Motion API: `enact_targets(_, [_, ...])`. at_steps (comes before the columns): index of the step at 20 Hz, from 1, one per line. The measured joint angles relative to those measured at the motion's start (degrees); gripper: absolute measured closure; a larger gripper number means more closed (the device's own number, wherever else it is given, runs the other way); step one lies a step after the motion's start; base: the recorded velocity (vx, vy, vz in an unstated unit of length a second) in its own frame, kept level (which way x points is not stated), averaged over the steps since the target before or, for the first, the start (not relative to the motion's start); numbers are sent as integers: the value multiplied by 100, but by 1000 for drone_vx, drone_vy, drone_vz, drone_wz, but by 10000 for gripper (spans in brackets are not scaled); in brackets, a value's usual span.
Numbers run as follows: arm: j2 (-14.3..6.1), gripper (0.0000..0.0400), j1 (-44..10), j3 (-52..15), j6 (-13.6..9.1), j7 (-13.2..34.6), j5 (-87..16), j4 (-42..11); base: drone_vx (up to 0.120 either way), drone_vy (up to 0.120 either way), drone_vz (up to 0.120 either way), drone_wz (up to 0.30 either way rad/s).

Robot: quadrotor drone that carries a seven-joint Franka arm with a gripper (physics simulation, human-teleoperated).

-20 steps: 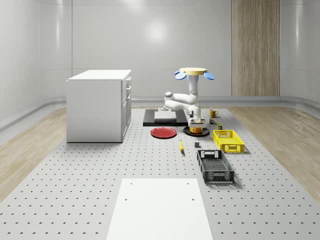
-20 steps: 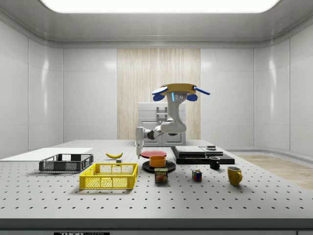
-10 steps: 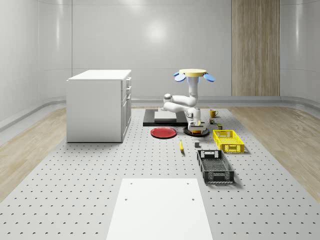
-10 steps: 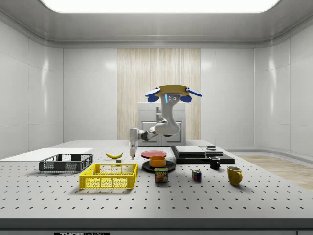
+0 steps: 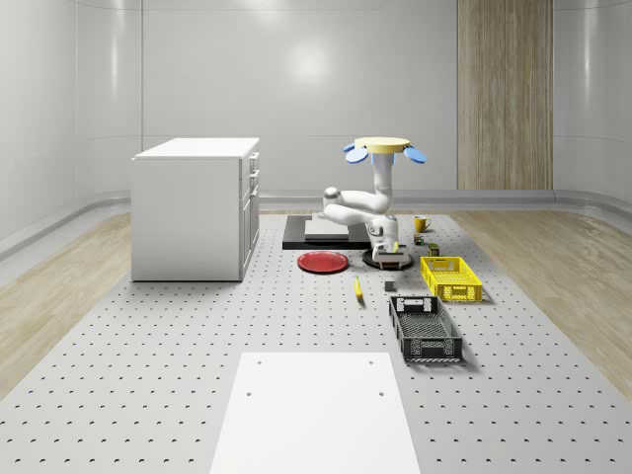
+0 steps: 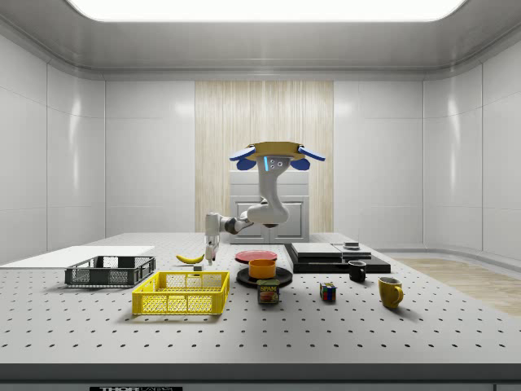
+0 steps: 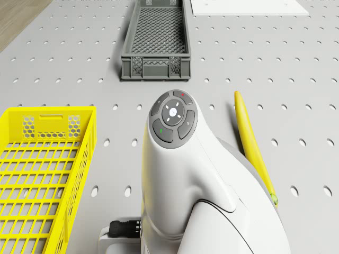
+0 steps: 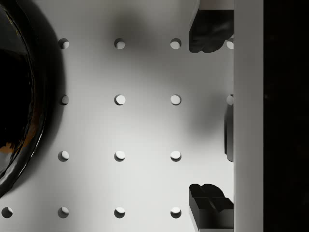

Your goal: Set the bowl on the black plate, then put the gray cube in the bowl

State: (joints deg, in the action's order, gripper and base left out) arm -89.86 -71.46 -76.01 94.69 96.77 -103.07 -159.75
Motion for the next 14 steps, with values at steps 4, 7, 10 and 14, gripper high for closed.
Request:
enact_targets(4, [-2, 0, -1, 0, 2, 1, 1, 0, 120, -80, 0, 0])
enact_targets(7, [-4, 0, -1, 0, 4, 1, 2, 0, 120, -27, 0, 0])
enact_targets(10, [-6, 0, -2, 0, 5, 1, 2, 0, 120, -40, 0, 0])
enact_targets(14, [-8, 0, -6, 22, 16, 2, -18, 6, 40, 0, 0, 0])
